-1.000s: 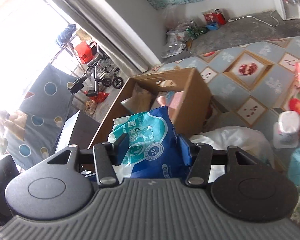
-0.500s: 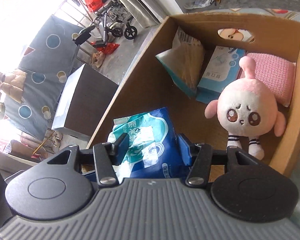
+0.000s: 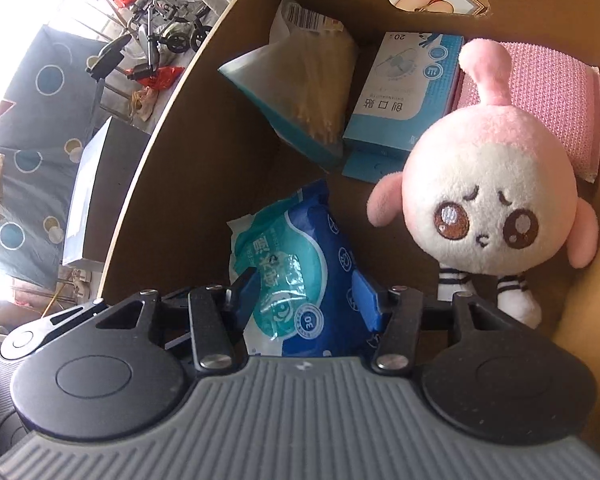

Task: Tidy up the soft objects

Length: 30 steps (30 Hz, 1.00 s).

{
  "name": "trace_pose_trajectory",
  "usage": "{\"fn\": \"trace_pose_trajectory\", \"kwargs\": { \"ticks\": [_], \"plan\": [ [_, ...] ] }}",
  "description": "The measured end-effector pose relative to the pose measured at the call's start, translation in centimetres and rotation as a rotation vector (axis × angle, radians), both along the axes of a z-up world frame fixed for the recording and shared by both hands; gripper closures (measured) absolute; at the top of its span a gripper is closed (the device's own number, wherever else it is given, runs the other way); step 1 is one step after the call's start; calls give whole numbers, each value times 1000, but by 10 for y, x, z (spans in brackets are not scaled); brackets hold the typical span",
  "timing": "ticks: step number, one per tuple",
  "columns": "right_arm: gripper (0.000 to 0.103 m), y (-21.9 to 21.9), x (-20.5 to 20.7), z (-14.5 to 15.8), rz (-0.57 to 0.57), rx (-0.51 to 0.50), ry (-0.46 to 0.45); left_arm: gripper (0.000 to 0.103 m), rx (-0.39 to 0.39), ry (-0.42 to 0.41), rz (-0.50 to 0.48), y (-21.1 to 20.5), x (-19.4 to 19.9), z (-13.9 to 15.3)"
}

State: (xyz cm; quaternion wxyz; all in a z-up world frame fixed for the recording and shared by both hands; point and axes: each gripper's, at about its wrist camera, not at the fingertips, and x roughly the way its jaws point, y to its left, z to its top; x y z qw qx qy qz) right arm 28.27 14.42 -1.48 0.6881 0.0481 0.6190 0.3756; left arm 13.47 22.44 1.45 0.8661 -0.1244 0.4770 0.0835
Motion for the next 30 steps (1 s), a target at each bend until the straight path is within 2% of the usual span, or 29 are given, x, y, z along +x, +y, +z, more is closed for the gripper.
{"fn": "trace_pose_trajectory", "kwargs": {
  "ticks": [3,5,10,12,15,21,30],
  "plan": [
    [51,-2,-5,3,22,-42,2,63,10,19,-41,-2,-8,1],
    [51,-3,-8,1,38,-64,34,63,12,34,-57,-3,-13,0],
    [51,5,-17,-7,86,-105,103,63,-62,64,-58,4,-21,-7],
    [57,8,-20,-11,87,-105,115,63,-72,65,-49,5,-22,-9],
    [70,8,-22,-13,47,-82,126,63,-78,58,-41,6,-26,-9],
    [74,9,-11,-21,-56,-21,175,63,-76,43,-23,9,-27,-6],
    [76,12,-4,-32,-198,44,197,63,-54,27,-10,11,-28,-5]
  ]
}}
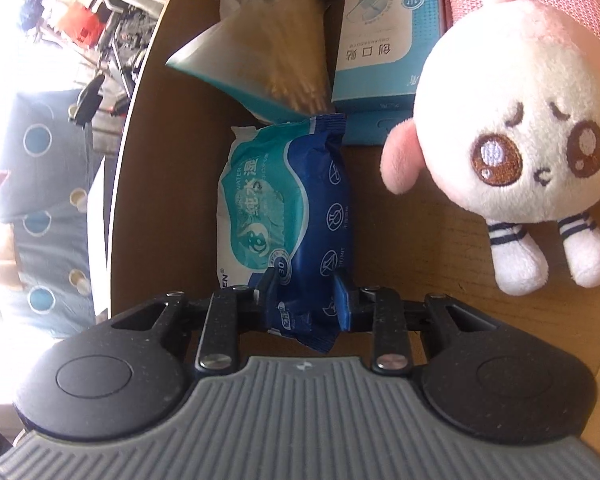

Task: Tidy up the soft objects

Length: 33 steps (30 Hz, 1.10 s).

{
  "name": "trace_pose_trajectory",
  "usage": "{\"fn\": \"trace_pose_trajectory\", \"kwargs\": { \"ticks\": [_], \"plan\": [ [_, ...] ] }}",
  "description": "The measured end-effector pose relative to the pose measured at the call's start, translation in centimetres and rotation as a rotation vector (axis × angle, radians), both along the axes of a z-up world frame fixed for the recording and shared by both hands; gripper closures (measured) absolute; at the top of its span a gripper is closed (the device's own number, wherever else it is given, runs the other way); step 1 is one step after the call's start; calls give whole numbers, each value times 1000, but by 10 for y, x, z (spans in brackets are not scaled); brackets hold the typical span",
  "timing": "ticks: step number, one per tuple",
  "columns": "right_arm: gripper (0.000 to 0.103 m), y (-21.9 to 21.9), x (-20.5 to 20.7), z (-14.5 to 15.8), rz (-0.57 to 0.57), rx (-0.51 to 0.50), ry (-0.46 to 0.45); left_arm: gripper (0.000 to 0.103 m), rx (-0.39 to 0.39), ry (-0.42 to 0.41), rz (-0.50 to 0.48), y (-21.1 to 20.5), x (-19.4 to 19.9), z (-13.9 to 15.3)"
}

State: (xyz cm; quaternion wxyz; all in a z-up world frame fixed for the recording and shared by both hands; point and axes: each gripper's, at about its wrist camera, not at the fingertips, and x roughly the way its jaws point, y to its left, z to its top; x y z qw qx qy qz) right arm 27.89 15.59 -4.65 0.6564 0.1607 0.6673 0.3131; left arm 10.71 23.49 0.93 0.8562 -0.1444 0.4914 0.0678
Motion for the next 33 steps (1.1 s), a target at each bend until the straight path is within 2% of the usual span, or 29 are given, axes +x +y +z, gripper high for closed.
{"fn": "trace_pose_trajectory", "kwargs": {
  "ticks": [8,15,19,25,30,33],
  "plan": [
    [77,2,2,-6,-62,29,-21,63,22,-3,1,-2,3,-2],
    [73,-4,14,-11,-40,60,-32,55,83,-31,-6,-12,2,-1],
    [68,-15,10,8,-34,86,-69,48,85,-52,-9,-16,-2,2],
    [53,-44,-6,45,-18,143,-151,40,79,-116,3,-28,-12,16],
    [40,-86,-26,76,-19,215,-234,32,82,-187,8,-49,-24,34],
    [36,-118,-39,92,-41,261,-295,28,95,-248,-5,-70,-33,47]
  ]
}}
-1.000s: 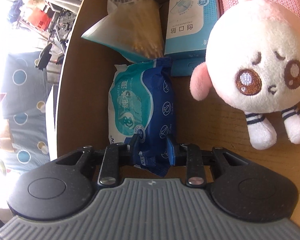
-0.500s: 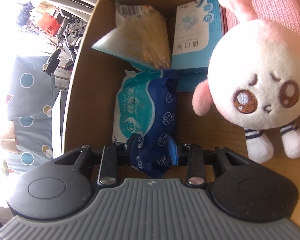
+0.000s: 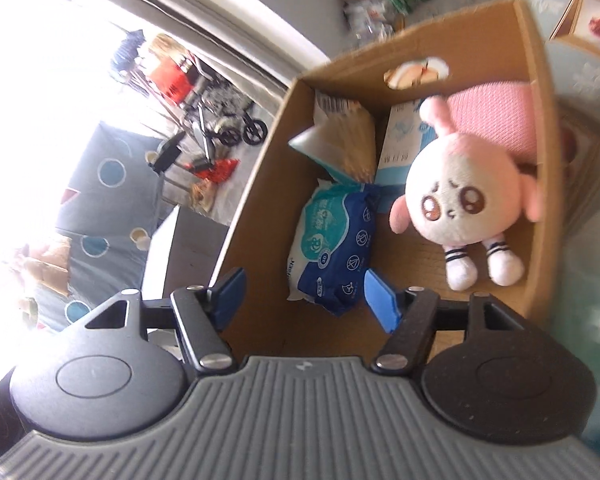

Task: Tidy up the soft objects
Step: 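Move the right gripper back over the bed toward the teal towel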

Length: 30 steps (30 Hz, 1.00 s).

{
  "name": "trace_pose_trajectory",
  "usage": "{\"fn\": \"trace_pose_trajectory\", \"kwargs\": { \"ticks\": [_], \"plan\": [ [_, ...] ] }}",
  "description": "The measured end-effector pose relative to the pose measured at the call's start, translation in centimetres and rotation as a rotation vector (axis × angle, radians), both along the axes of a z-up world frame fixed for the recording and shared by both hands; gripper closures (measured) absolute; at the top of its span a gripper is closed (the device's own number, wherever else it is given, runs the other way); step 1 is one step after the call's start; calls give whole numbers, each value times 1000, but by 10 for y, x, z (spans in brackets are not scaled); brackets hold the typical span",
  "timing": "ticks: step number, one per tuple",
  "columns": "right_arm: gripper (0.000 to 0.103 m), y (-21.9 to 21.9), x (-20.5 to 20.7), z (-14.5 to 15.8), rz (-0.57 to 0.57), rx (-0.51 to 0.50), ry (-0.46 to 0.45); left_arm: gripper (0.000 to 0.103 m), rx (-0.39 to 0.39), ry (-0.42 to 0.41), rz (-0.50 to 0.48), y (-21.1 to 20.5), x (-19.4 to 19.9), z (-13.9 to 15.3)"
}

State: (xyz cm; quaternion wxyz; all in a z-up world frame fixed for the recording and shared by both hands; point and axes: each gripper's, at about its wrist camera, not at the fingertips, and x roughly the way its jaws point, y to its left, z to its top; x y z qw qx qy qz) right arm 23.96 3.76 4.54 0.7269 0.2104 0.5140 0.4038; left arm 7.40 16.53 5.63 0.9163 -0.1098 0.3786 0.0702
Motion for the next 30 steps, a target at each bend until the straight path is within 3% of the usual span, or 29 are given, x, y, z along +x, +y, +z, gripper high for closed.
{"fn": "trace_pose_trajectory", "kwargs": {
  "ticks": [6,12,17,24,30],
  "plan": [
    [31,-76,-26,34,-44,9,-140,22,18,-95,-82,-50,-6,18],
    [26,-168,-39,61,-92,-94,-284,22,4,-160,-207,-110,5,24],
    [22,-251,-35,70,-180,-206,-352,22,-6,-175,-312,-165,27,20],
    [20,-339,-10,47,-258,-337,-310,24,-22,-155,-446,-236,74,0],
    [20,-349,33,2,-219,-445,-210,36,-4,-69,-543,-296,118,-34]
  ]
}}
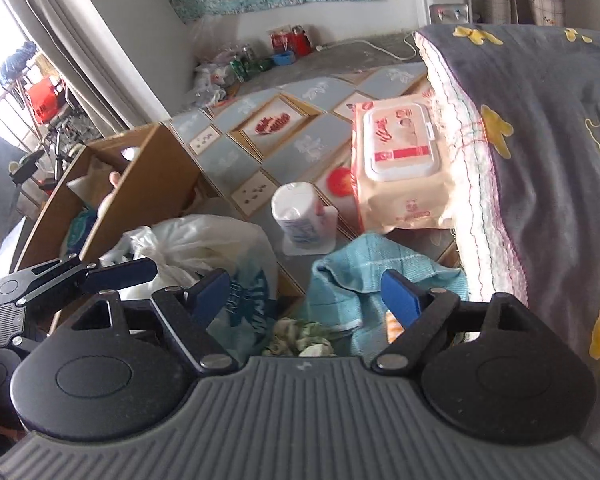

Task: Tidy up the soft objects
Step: 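Move the right gripper back over the bed toward the teal towel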

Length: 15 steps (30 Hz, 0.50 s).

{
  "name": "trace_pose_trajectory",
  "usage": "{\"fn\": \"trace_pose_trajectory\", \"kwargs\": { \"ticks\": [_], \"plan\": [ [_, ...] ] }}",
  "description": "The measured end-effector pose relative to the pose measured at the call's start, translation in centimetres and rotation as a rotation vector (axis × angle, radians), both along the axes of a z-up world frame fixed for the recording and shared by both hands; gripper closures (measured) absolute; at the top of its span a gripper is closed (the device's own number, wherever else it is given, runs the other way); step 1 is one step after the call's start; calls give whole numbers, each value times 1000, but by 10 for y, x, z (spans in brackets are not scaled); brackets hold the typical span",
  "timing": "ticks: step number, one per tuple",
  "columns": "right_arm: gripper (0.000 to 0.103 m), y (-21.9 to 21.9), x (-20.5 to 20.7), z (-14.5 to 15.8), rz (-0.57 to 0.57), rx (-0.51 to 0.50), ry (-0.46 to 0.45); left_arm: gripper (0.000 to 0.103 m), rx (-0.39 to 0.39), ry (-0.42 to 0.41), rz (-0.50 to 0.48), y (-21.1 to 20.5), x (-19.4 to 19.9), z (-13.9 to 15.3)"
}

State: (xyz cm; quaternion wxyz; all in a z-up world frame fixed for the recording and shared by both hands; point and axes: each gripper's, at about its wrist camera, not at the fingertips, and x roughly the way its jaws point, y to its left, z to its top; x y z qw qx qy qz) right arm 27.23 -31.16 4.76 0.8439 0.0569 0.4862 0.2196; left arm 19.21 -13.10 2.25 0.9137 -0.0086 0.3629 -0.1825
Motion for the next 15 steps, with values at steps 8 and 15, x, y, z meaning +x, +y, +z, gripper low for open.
{"fn": "trace_pose_trajectory", "kwargs": {
  "ticks": [8,15],
  "plan": [
    [20,8,61,-53,-4,-86,139,47,8,162,-11,-36,45,-54],
    [20,11,89,-86,-15,-116,221,47,-10,251,1,-41,64,-83]
  ]
}}
